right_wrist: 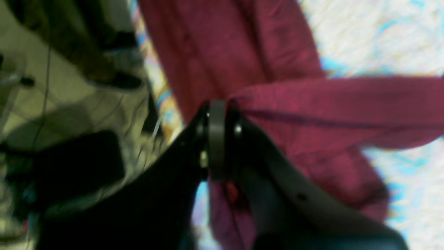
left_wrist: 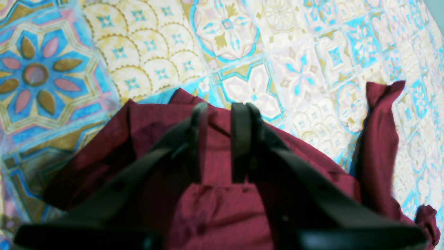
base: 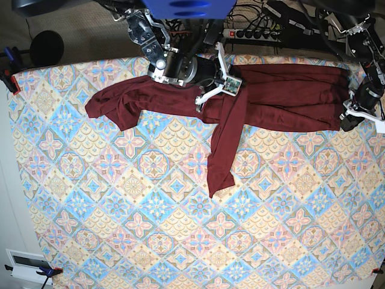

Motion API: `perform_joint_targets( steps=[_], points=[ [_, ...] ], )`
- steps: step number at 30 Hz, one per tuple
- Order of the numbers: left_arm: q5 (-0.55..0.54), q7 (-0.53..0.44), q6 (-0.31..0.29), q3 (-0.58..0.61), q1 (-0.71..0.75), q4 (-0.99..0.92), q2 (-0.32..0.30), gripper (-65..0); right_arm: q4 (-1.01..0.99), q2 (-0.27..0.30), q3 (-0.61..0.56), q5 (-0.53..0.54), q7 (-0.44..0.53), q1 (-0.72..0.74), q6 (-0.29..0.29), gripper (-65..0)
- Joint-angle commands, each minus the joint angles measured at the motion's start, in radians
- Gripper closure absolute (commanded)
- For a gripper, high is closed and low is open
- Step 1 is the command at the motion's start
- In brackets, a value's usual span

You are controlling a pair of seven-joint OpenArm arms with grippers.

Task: Layout the t-shirt on the table in an organized manner, then fold the t-shirt properly
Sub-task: 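Lift the sleeve with the right gripper and fold it onto the shirt body, then fold the remaining loose shirt part onto the strip with the left gripper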

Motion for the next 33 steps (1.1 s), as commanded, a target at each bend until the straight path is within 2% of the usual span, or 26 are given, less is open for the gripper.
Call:
perform_joint_targets(
  steps=[1, 3, 6, 10, 16, 19, 23, 28, 33],
  points=[
    [-0.018, -0.020, -0.004, 0.010, -0.028, 0.018, -0.024, -12.3, 0.004, 0.002, -0.015, 0.010, -0.016, 0.023, 0.002, -1.7],
    [-0.018, -0.020, -0.004, 0.064, -0.047, 0.022, -0.018, -14.9, -0.004, 0.028, -0.066, -0.010, -0.070, 0.068, 0.002, -6.5],
    [-0.018, -0.020, -0.004, 0.154, -0.072, 0.084, -0.013, -19.4, -0.002, 0.040, -0.116, -0.050, -0.080, 0.086, 0.002, -12.2],
    [-0.018, -0.020, -0.004, 0.312, -0.124, 0.171, 0.021, -25.8, 0.004, 0.059, -0.112, -0.069, -0.077, 0.086, 0.002, -13.8],
    [0.005, -0.020, 0.001, 0.486, -0.235, 0.145, 0.094, -28.5, 0.076, 0.059, 0.017, -0.065, -0.059, 0.085, 0.002, -13.9],
    [0.097, -0.020, 0.001, 0.564, -0.314, 0.041, 0.162, -28.3, 0.087, 0.059, 0.066, -0.065, -0.021, 0.083, 0.002, -13.9],
    [0.189, -0.029, 0.001, 0.614, -0.380, -0.082, 0.232, -28.3, 0.110, 0.094, 0.088, -0.065, -0.013, 0.081, 0.002, -13.9],
    [0.288, -0.032, 0.001, 0.656, -0.454, -0.200, 0.306, -28.5, 0.114, 0.100, 0.094, -0.063, -0.013, 0.085, 0.002, -13.9],
    [0.391, -0.118, 0.001, 0.659, -0.477, -0.304, 0.363, -28.3, 0.114, 0.100, 0.094, -0.063, -0.013, 0.088, 0.002, -13.9]
  ],
)
